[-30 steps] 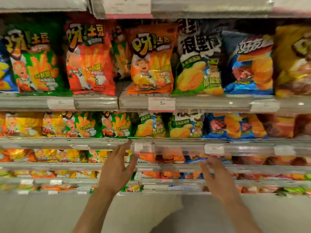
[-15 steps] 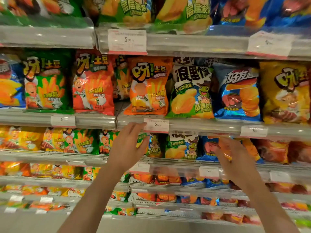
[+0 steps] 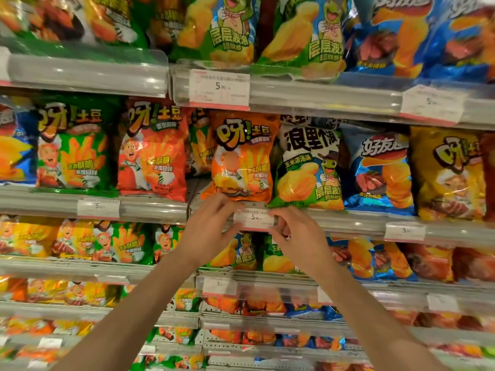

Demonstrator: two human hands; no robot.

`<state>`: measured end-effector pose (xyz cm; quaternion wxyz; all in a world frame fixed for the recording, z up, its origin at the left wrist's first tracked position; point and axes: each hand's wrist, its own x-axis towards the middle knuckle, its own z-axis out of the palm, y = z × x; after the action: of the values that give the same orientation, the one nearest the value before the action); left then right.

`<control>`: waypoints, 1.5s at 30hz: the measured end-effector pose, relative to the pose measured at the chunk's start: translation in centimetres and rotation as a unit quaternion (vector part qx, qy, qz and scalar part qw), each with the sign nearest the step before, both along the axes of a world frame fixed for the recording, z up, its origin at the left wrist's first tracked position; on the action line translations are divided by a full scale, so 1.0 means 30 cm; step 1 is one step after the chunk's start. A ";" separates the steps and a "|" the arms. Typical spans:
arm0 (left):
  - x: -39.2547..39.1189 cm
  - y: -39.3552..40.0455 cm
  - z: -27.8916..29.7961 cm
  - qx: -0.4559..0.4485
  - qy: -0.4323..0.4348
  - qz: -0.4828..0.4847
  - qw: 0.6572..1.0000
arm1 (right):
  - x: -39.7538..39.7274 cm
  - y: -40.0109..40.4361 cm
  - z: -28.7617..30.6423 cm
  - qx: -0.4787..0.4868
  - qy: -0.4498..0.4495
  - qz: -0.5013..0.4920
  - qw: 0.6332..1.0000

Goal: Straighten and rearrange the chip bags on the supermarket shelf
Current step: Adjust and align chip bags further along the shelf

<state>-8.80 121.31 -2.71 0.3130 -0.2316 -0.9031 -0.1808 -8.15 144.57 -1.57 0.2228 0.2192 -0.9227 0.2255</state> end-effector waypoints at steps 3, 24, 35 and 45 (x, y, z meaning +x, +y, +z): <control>-0.010 -0.002 -0.005 0.024 -0.005 -0.006 1.000 | 0.005 -0.003 0.014 -0.012 -0.033 0.001 0.999; -0.021 -0.009 -0.009 0.074 -0.047 -0.026 0.996 | -0.315 -0.192 0.369 -0.311 -0.231 0.023 0.922; -0.021 -0.004 -0.002 0.084 -0.055 -0.024 0.995 | -0.291 -0.224 0.339 -0.317 -0.217 0.057 0.921; -0.002 0.029 -0.040 0.042 0.009 -0.011 0.999 | -0.187 -0.066 0.359 -0.203 -0.078 0.009 0.976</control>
<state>-8.86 122.18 -3.89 0.3288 -0.2294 -0.8894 -0.2197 -13.76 142.58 9.21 0.1877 0.1595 -0.8702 0.4267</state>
